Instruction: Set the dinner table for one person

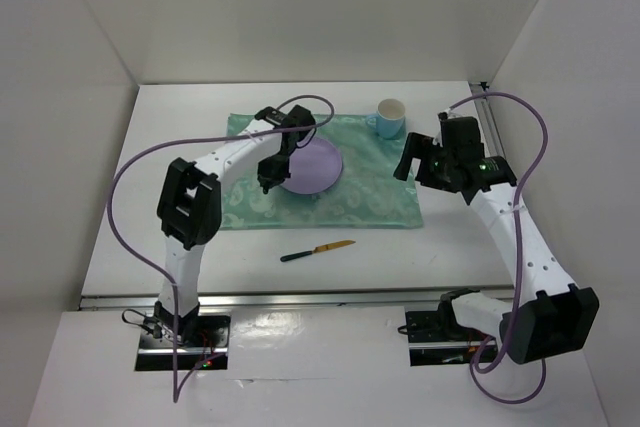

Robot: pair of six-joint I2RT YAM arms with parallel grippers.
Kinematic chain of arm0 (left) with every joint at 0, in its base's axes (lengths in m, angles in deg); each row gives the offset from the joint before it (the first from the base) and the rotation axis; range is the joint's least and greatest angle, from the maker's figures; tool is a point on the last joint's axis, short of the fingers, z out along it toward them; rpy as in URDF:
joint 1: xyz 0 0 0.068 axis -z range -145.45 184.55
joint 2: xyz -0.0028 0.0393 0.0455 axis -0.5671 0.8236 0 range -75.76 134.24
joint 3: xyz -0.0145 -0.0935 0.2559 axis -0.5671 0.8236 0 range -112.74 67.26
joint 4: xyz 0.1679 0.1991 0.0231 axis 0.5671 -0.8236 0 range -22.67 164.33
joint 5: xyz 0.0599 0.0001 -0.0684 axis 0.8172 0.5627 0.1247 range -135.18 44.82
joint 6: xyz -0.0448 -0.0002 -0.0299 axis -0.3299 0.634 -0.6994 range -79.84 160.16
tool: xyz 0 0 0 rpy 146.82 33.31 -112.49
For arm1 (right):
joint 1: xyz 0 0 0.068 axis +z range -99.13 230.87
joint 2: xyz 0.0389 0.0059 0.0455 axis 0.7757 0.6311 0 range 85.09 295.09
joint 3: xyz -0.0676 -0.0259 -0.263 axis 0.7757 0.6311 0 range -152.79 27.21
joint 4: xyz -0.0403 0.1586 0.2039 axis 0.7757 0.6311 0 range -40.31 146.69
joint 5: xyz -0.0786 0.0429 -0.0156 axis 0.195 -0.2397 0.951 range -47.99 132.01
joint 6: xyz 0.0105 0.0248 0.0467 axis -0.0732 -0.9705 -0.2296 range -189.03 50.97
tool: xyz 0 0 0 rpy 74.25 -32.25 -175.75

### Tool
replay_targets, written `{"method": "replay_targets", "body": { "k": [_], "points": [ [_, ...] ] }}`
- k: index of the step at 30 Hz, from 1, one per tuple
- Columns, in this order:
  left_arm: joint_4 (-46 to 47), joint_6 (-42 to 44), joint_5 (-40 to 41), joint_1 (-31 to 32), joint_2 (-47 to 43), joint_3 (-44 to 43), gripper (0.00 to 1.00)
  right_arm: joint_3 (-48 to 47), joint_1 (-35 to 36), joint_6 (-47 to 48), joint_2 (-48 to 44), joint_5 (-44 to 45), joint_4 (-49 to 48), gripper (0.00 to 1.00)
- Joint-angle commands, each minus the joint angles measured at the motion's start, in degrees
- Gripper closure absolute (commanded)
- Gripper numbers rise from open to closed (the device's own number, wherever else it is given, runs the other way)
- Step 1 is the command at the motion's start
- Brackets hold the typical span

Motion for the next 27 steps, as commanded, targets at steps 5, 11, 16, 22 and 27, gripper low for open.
{"method": "replay_targets", "body": {
  "k": [5,11,16,22,27],
  "points": [
    [4.8,12.3,-6.3,-7.9,3.2,-0.4,1.00,-1.0,-0.3,0.2,2.8,2.1,0.3,0.00],
    [10.0,13.9,-11.3,-9.2,4.4,2.7,1.00,-1.0,-0.3,-0.3,3.3,2.1,0.3,0.00],
    [10.0,13.9,-12.5,-10.3,8.0,0.6,1.00,-0.2,-0.3,-1.4,3.3,2.1,0.3,0.00],
    [9.2,11.3,-12.2,-11.4,9.9,0.0,1.00,-0.7,-0.3,-1.4,2.1,4.0,1.9,0.00],
    [8.5,9.0,-11.4,-11.9,9.9,0.5,0.91,-1.9,-0.3,-1.4,1.5,4.0,3.0,0.00]
  ]
}}
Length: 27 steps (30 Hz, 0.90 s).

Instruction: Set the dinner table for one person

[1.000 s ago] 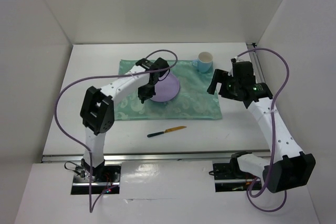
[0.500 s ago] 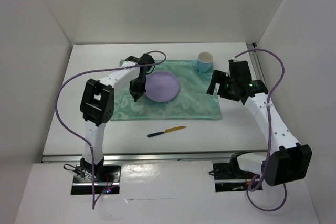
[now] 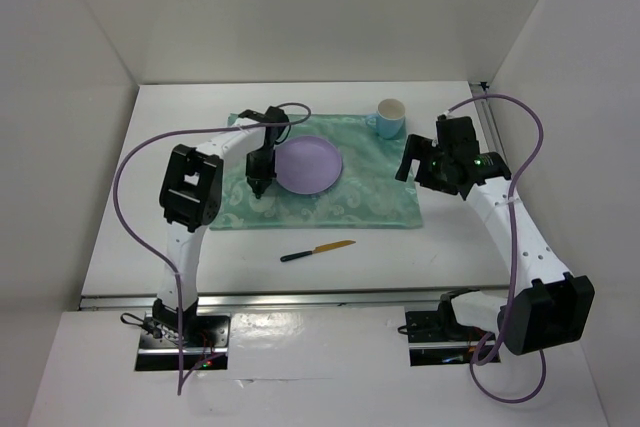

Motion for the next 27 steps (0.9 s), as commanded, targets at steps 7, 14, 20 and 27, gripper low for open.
{"method": "replay_targets", "body": {
  "k": [7,14,20,27],
  "points": [
    [-1.9,-2.1,-1.8,-1.4,-3.9,-1.8,0.54,-3.1,-0.3,-1.4,-2.3,-2.2,2.4,0.00],
    [-9.8,-1.6,-1.2,-1.4,-12.6,-10.6,0.53,-0.1,25.9,-23.0,4.9,2.5,-1.7,0.00],
    [-5.8,-4.8,-6.7,-2.6,-32.9,-2.4,0.53,-14.2,51.1,-49.6,23.9,21.9,9.2,0.00],
    [-6.6,-5.5,-7.5,-5.1,-45.2,3.6,0.53,-29.3,54.4,-62.3,41.8,16.4,16.0,0.10]
  ]
}}
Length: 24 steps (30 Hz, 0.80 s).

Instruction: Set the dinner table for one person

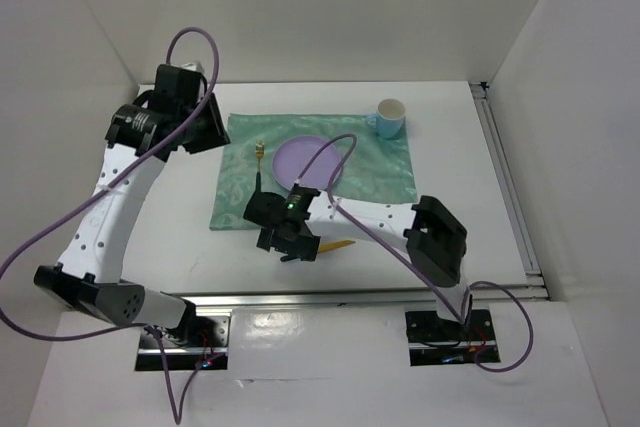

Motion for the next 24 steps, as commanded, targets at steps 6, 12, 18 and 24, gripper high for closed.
{"method": "replay_targets", "body": {
  "k": [6,12,18,24],
  "points": [
    [0.6,0.0,-4.2,-2.0,-5.5,10.0,0.53,-0.6,-3.9,-16.1,2.8,-2.9,4.0,0.10],
    [3.4,1.4,-7.6,-2.5,-7.1,14.3,0.53,1.4,-7.4,-18.7,5.7,-6.5,1.6,0.19],
    [4.0,2.0,-8.2,-2.5,-7.1,16.5,0.53,0.5,-8.4,-20.3,10.4,-8.6,1.8,0.26],
    [4.5,3.6,-8.9,-3.6,-7.6,17.6,0.53,3.6,-8.9,-23.8,11.1,-10.5,-0.2,0.35]
  ]
}}
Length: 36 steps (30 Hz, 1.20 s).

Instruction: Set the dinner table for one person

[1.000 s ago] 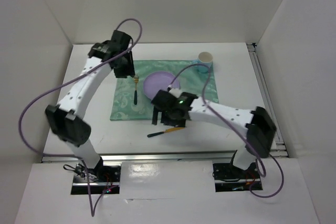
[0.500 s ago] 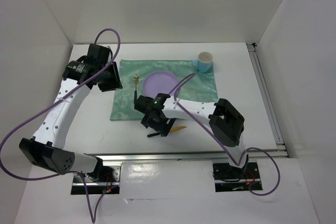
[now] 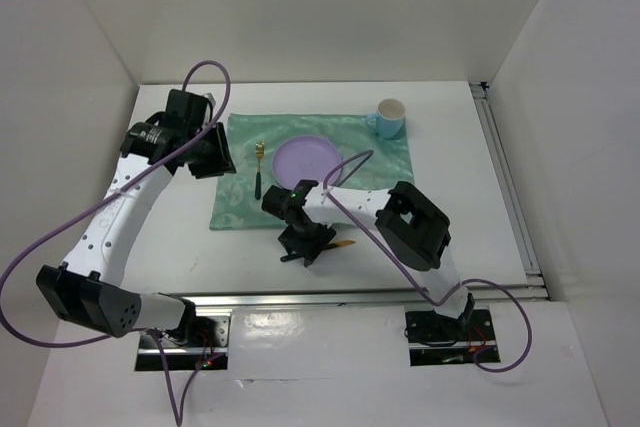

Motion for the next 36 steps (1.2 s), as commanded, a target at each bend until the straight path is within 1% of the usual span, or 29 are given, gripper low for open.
{"method": "replay_targets", "body": {
  "k": [1,2,3,5,6,7,9,10,11,12,13,15,17,19,22,23,25,27,28,29,31,32,33,34,35,36],
  "points": [
    [1.5,1.8,-1.5,-0.7,-1.8,0.7,0.54,1.3,-0.5,-4.5,1.0,-0.3,0.0,0.39],
    [1.5,2.3,-1.5,-1.3,-1.8,1.2,0.54,1.3,-0.5,-5.0,1.0,-0.9,0.7,0.45],
    [1.5,2.3,-2.0,-1.3,-1.8,1.2,0.54,1.3,-0.5,-5.8,1.6,-0.9,0.7,0.55],
    [2.1,2.3,-2.0,-1.9,-1.8,1.2,0.54,2.1,-0.5,-7.0,1.6,-2.1,1.3,0.63],
    [2.1,3.0,-2.0,-1.9,-1.8,1.2,0.54,2.6,-0.5,-7.6,1.6,-2.1,1.3,0.64],
    [2.6,4.0,-1.4,-2.4,-1.8,1.2,0.54,4.4,-0.5,-9.7,0.4,-2.1,0.1,0.70],
    [1.5,4.0,1.1,-2.4,-1.1,0.5,0.54,6.1,0.1,-12.7,-1.3,-1.5,-0.7,0.75],
    [0.8,4.0,0.3,-2.4,-1.1,-0.2,0.54,6.8,0.7,-13.7,-2.9,-0.8,-0.7,0.85],
    [0.8,4.0,-1.0,-2.4,-1.1,-0.2,0.54,6.8,1.5,-14.9,-3.6,0.8,0.0,0.89],
    [1.7,4.0,-2.3,-2.4,-1.1,-0.2,0.54,6.8,1.5,-15.9,-4.2,1.6,0.9,0.95],
    [1.7,4.0,-3.7,-2.4,-1.1,0.4,0.54,6.8,2.0,-17.7,-5.4,2.3,3.4,0.98],
    [2.2,4.0,-3.7,-2.4,-1.1,0.4,0.54,5.1,2.6,-19.0,-6.5,4.3,6.0,1.00],
    [2.2,4.0,-3.7,-2.4,-0.5,0.4,0.54,4.0,4.4,-20.2,-8.3,5.0,9.7,1.00],
    [2.2,4.0,-4.2,-1.8,-0.5,0.4,0.55,3.9,5.5,-21.8,-11.4,5.0,11.3,1.00],
    [2.2,4.0,-4.2,-1.8,0.1,0.4,0.55,7.9,6.2,-24.8,-15.7,3.0,13.2,1.00],
    [2.2,4.0,-4.2,-1.3,0.1,0.4,0.55,9.8,6.7,-25.3,-18.9,3.0,13.8,1.00],
    [2.2,4.0,-4.2,-1.3,0.6,0.4,0.55,10.5,6.7,-27.1,-21.4,4.7,16.2,1.00],
    [2.2,4.0,-4.2,-1.3,1.1,-0.2,0.55,10.5,7.3,-26.5,-22.8,8.6,18.8,1.00],
    [2.2,4.0,-4.2,-1.3,1.1,-0.2,0.56,10.5,6.0,-19.3,-23.5,10.6,18.2,1.00],
    [2.2,4.0,-4.2,-1.3,1.1,-0.7,0.56,9.6,1.8,-14.1,-23.5,11.8,16.3,0.99],
    [1.7,4.0,-3.6,-1.3,1.7,-0.7,0.58,8.1,-2.8,-4.3,-23.5,13.8,15.3,0.99],
    [1.7,4.0,-3.6,-1.3,1.0,-0.7,0.63,6.4,-6.1,5.3,-23.5,15.0,14.7,0.99],
    [2.2,4.0,-3.6,-1.3,0.5,-0.1,0.63,5.5,-7.7,10.6,-23.0,17.0,13.5,0.99],
    [2.2,4.0,-3.6,-1.3,0.5,-0.1,0.64,4.8,-9.6,16.9,-23.0,17.0,11.9,0.99],
    [2.2,3.5,-3.6,-1.3,0.0,-0.1,0.65,3.7,-11.9,26.5,-21.9,17.0,11.9,0.99],
    [2.2,3.5,-3.6,-1.3,0.0,0.6,0.65,1.5,-15.3,32.5,-20.2,17.0,10.8,1.00]
  ]
}}
